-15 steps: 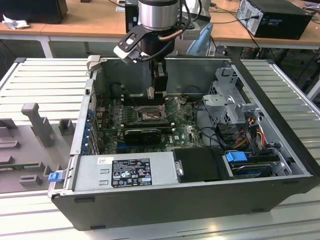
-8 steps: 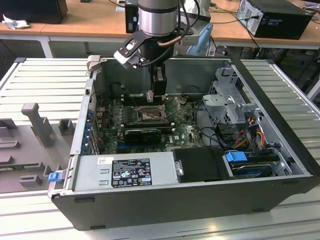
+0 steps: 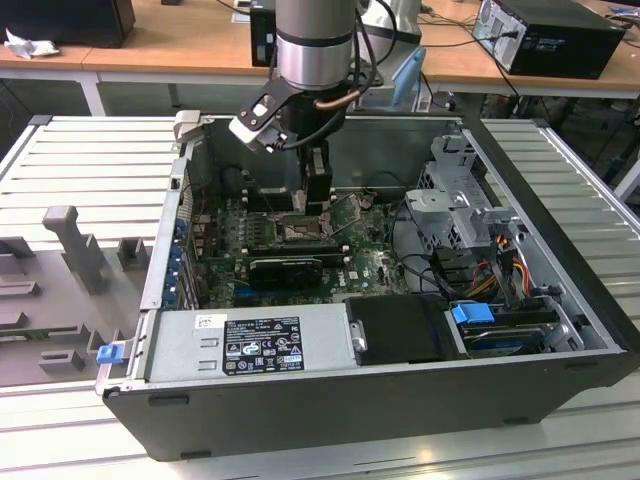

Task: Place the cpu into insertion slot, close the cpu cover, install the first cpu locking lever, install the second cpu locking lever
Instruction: 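Place the cpu into insertion slot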

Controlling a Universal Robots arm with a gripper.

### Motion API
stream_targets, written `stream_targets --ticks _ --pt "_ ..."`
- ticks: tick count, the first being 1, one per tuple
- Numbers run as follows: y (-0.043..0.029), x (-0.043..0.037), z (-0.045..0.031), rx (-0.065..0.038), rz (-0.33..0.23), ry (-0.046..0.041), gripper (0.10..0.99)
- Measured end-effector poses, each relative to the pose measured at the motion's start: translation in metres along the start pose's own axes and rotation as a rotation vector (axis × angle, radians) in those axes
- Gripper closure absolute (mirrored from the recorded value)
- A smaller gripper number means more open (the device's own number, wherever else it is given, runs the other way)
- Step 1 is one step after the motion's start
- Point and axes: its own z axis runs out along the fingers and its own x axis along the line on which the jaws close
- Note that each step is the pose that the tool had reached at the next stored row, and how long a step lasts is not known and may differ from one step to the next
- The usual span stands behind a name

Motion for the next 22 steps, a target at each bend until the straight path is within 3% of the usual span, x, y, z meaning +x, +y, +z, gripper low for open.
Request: stream_targets --ticks 5,11,14,22 --pt "-0.0015 0.0003 0.0109 0.0 0.028 -0.0013 0.557" --pt "-0.0061 0.0054 0.0244 0.0 0.018 -0.0003 0.557" --pt "-0.0082 0.0099 0.0358 0.0 0.006 0.0005 0.557" --pt "-0.0102 0.0156 0.0435 0.0 0.018 0.0005 0.557"
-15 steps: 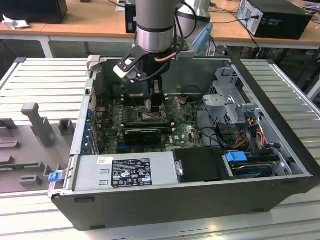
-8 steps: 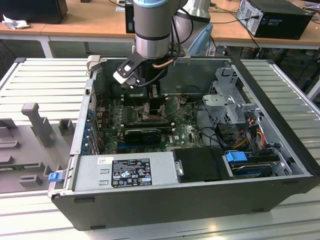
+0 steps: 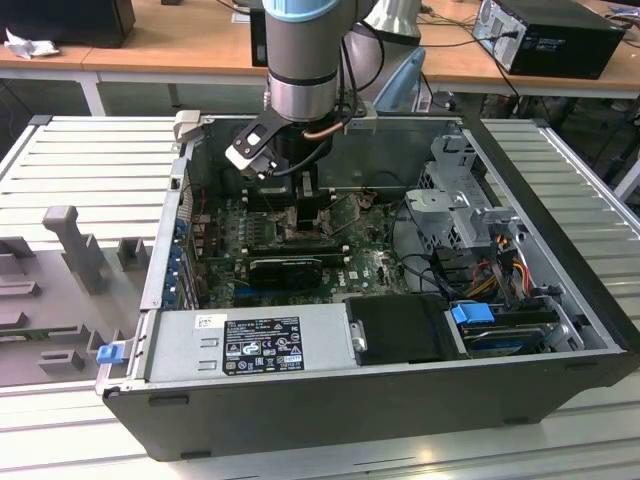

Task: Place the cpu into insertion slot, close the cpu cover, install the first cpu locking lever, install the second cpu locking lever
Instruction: 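Place the cpu into insertion slot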

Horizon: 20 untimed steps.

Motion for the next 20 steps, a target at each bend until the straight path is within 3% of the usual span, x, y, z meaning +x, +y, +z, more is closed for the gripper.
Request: stream_targets --ticks 14,20 --pt "-0.0025 0.0076 0.0198 0.0 0.008 0.0007 0.557" --pt "-0.0027 0.0082 0.0234 0.0 0.011 0.0005 0.557"
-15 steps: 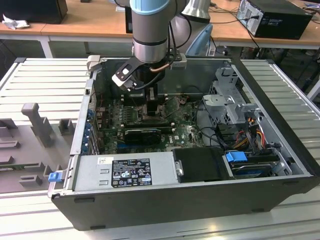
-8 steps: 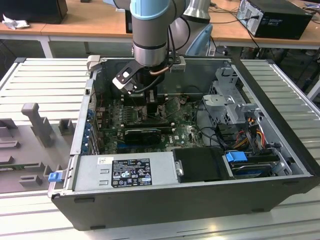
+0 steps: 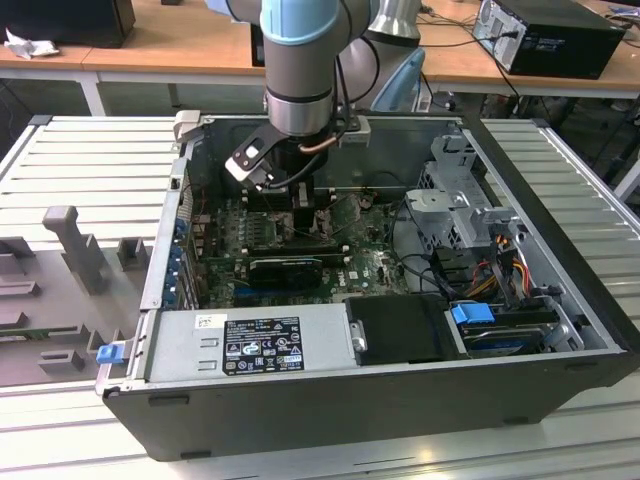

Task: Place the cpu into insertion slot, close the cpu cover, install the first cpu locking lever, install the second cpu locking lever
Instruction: 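Place the cpu into insertion slot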

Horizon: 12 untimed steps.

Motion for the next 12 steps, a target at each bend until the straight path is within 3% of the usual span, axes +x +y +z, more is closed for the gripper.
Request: stream_targets --ticks 12 --pt "0.0001 0.0018 0.0062 0.0 0.01 -0.0005 0.557"
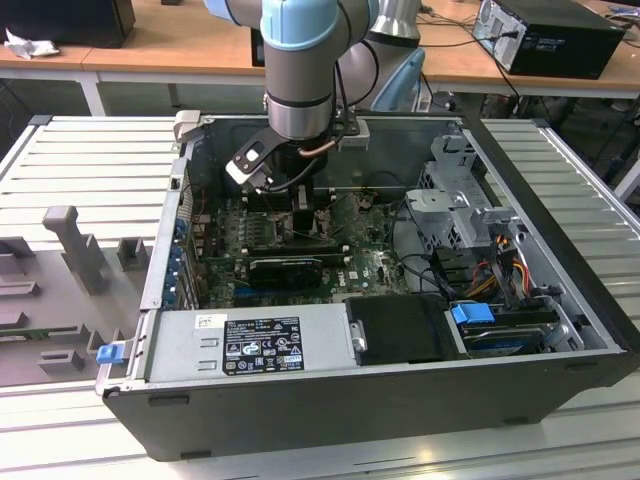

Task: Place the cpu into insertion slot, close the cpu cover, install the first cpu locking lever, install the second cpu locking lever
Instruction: 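Place the cpu into insertion slot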

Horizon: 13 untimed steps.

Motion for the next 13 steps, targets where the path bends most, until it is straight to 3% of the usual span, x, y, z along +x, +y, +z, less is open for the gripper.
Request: stream_targets --ticks 10,12,13 --pt "0.0007 0.0002 0.0013 0.0 0.0 -0.0004 0.545" --pt "0.0007 0.0002 0.0013 0.0 0.0 -0.0005 0.42" --pt "0.0007 0.0002 0.0013 0.0 0.0 -0.0004 0.42"
